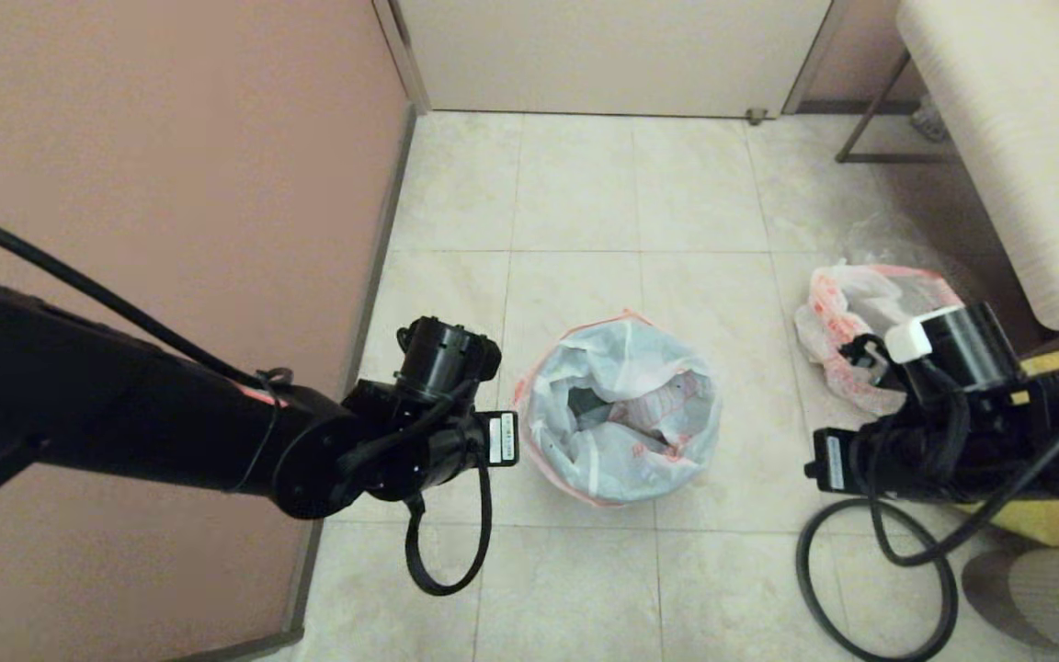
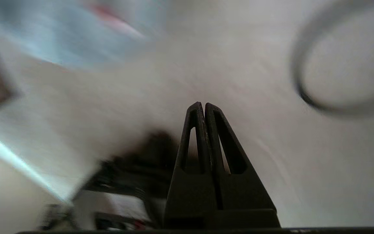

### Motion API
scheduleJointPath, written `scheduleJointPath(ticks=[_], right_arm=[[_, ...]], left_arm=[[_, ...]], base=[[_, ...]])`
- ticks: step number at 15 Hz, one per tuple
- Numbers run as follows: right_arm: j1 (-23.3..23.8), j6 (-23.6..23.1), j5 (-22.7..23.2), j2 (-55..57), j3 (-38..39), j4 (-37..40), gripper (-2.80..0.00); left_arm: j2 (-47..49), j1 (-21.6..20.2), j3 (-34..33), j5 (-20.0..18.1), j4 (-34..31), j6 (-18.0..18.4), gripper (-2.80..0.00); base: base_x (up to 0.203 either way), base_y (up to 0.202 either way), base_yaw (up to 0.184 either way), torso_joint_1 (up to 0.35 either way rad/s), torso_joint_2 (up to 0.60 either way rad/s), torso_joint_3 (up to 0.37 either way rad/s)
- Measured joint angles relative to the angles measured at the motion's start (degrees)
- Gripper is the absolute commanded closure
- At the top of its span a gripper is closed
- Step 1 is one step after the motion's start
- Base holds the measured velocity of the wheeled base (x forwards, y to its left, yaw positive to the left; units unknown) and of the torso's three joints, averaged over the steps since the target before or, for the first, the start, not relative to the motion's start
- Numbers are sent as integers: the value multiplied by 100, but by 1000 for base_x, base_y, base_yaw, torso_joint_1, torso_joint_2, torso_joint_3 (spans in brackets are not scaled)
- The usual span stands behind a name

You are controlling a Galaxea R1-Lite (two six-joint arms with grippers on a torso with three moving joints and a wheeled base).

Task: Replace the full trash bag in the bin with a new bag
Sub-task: Place the trash can ring on the trash can

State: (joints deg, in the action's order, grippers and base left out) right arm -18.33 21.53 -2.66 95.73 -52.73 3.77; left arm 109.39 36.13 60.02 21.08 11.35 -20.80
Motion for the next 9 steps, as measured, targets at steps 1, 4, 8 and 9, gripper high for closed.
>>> scheduleJointPath(ticks=[1,4,8,9], right_arm=[[107,-5,-237,-82,328,-5,0],[756,-427,-818,-187,1049,-19,0],[1337,-762,-869,321,837,-28,0],[1448,-758,-853,633,589,-27,0]], left_arm=[[-35,-4,-111,42,111,-7,0],[-92,0,-401,80,641,8,0],[-120,-183,-588,61,1118,195,0],[-158,-196,-566,59,1241,285,0]], base=[[0,0,0,0,0,0],[0,0,0,0,0,0],[0,0,0,0,0,0],[0,0,0,0,0,0]])
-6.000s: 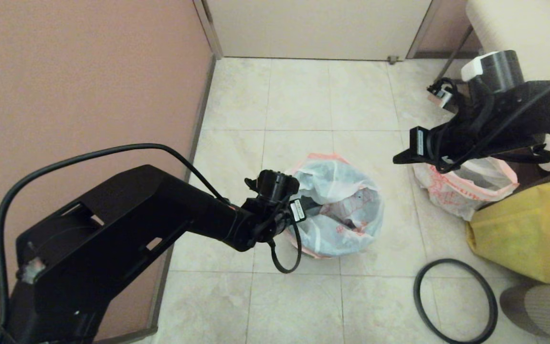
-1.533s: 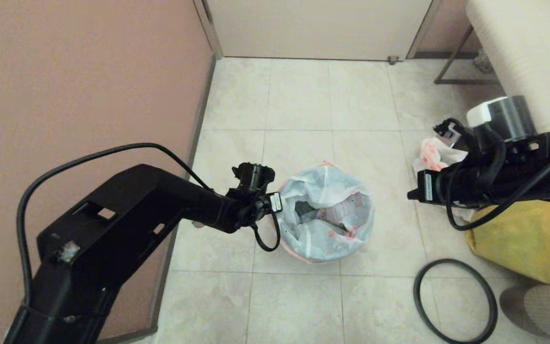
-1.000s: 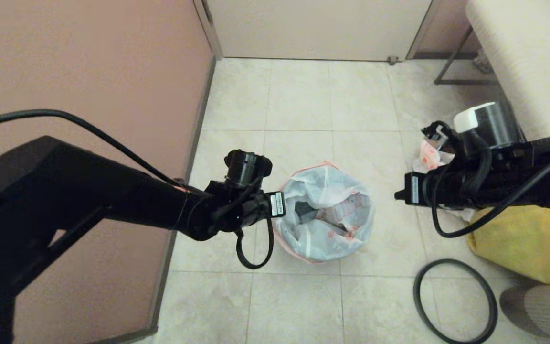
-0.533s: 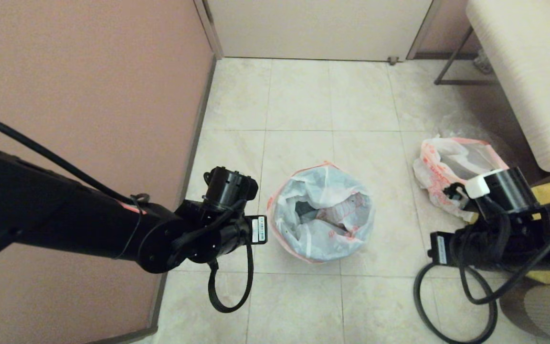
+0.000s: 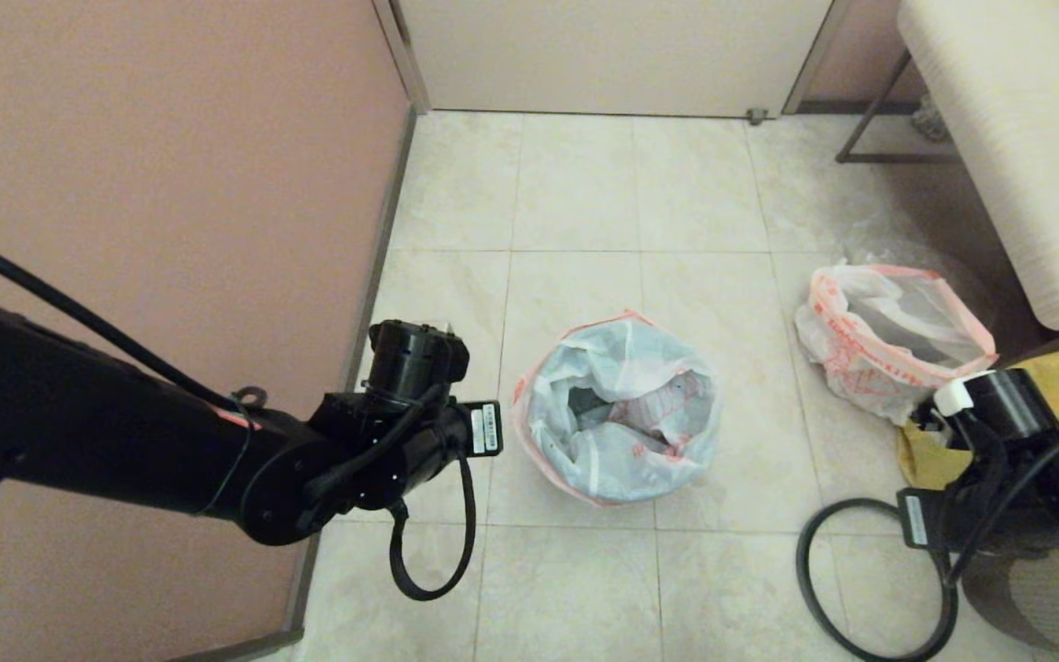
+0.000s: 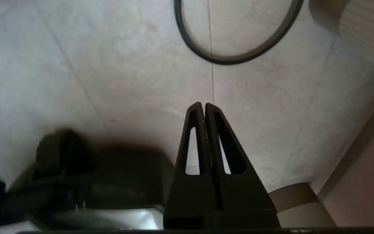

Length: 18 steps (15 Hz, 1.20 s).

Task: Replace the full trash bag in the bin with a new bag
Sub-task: Place the trash can ring on the trash can

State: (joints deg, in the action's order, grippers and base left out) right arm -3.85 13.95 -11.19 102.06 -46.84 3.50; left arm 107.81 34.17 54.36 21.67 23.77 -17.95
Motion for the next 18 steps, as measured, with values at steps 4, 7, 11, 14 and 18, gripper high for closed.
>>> scheduleJointPath(ticks=[4,7,11,14,18], right_arm=[[323,31,50,1630,-1681,346,0],[378,258,74,2934,-3064,1107,0],[395,348,86,4433,-4634,1654,0],[424,227,157,5330,-5653,1911,0],[600,-107,675,5880,-6315,2197,0]], left_arm=[[-666,158,156,-285,-169,619,0],[-955,317,685,-418,-1320,661,0],[-1042,304,852,-371,-1512,638,0],[-1090,297,866,-307,-1495,645,0],[-1115,295,873,-288,-1473,645,0]], base=[[0,0,0,0,0,0],[0,0,0,0,0,0],[0,0,0,0,0,0],[0,0,0,0,0,0],[0,0,0,0,0,0]])
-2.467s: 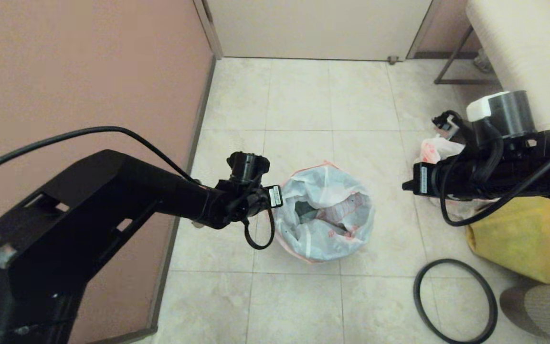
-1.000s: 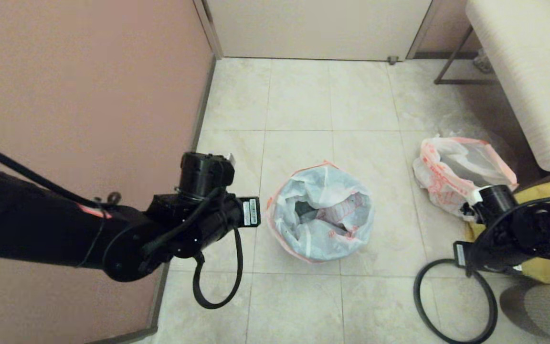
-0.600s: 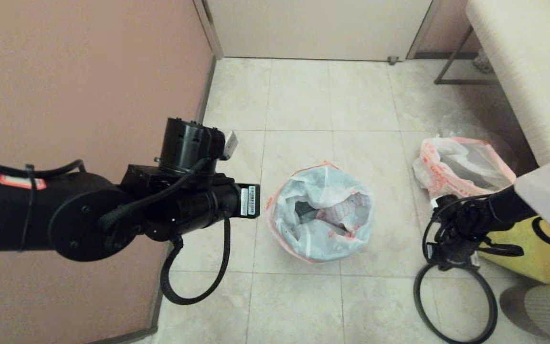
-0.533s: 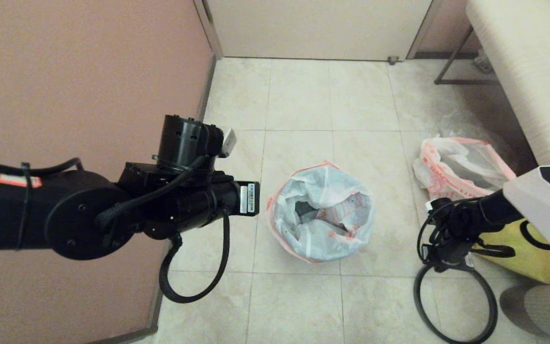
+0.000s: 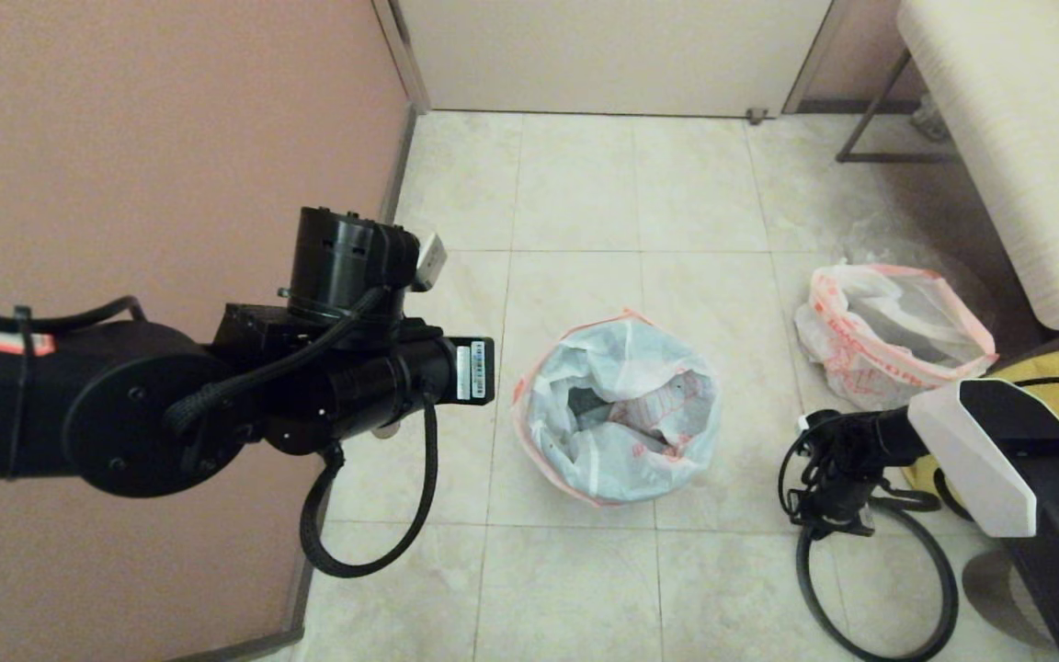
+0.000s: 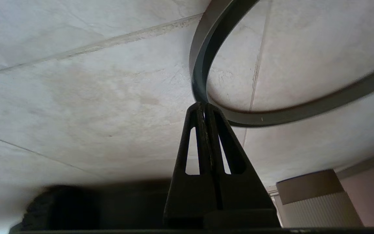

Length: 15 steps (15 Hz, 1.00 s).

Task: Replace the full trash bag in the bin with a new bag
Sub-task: Place the trash can ring on the trash can

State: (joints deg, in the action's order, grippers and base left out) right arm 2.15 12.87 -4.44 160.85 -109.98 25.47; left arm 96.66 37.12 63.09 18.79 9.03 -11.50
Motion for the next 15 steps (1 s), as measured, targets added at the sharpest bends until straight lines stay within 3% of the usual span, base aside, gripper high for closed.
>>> scheduleJointPath(ticks=[4,5,7,12,15], right_arm=[[384,-901,398,209,-71,-161,0],[458,-1083,429,219,-45,-195,-280],[513,-1257,472,252,-40,-254,-280],[424,-1154,562,317,169,-1152,-280],[396,-1673,545,394,387,-1205,-280]], left_arm=[[-11,-47,-7,6,6,1,0],[-2,-68,-7,1,11,4,0],[61,-88,14,-1,15,0,0],[146,-77,20,5,13,0,0],[150,-52,6,6,14,-7,0]], base=[[0,0,0,0,0,0],[0,0,0,0,0,0],[0,0,0,0,0,0],[0,0,0,0,0,0],[0,0,0,0,0,0]])
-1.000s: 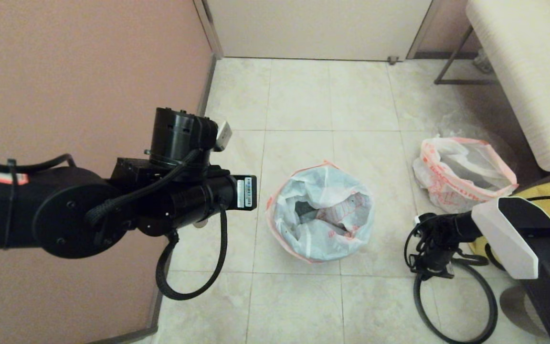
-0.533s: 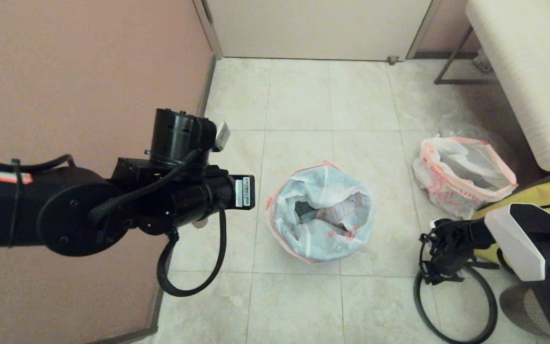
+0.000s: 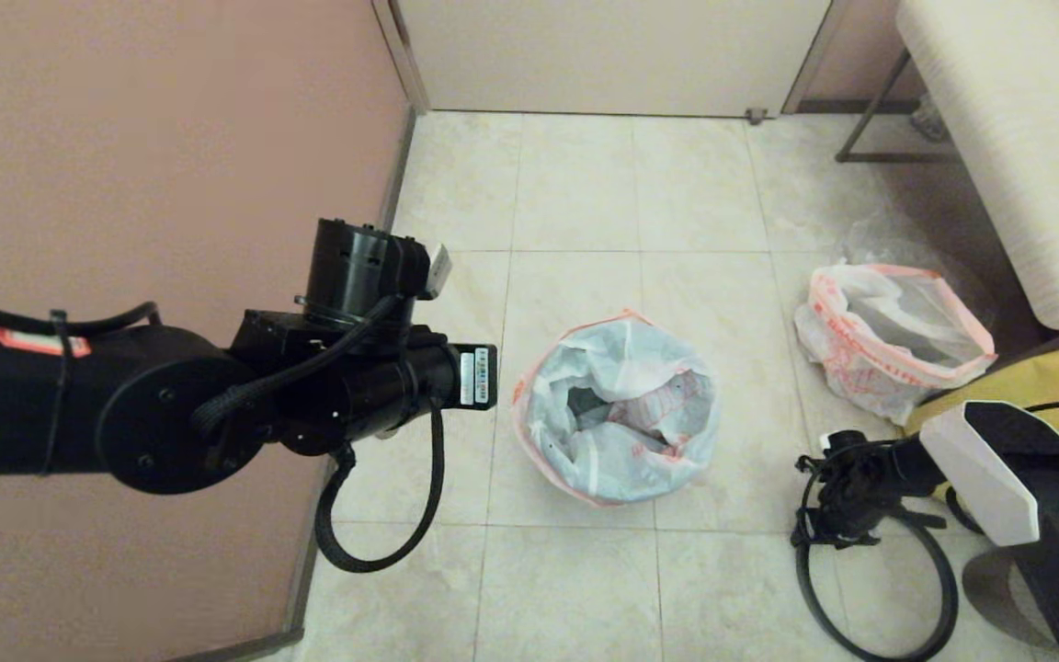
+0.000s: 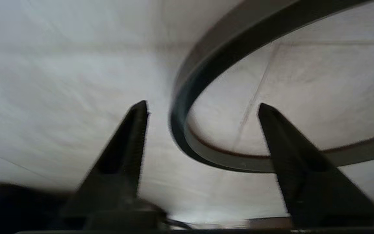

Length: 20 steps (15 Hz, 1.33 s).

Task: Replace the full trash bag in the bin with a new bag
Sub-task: Place the trash can ring on the trash can

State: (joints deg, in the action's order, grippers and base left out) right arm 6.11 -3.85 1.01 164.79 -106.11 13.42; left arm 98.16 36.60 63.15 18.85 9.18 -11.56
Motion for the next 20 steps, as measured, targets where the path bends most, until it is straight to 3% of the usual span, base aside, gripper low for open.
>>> scheduleJointPath(ticks=[2,3,7,11,13,16,20], right_arm=[[-7,-400,-17,147,-96,-42,-280],[-10,-458,-22,228,-226,-43,0],[50,-1457,-4,592,-505,13,0],[42,-1759,-31,733,-483,31,0],[26,-1747,-11,569,-244,-9,0],[-81,-1646,61,-259,763,-50,0],[-386,-922,582,-2434,2434,-350,0]], left_arm=[[5,15,-4,0,-1,-4,0],[10,17,-4,-2,-1,-4,0],[16,-41,5,2,-1,-4,0],[51,-66,22,2,14,-4,0],[46,-66,24,3,49,-3,0],[22,-35,44,8,0,24,0],[-64,128,89,64,-316,19,0]], base=[[0,0,0,0,0,0],[0,0,0,0,0,0],[0,0,0,0,0,0],[0,0,0,0,0,0],[0,0,0,0,0,0],[0,0,0,0,0,0],[0,0,0,0,0,0]])
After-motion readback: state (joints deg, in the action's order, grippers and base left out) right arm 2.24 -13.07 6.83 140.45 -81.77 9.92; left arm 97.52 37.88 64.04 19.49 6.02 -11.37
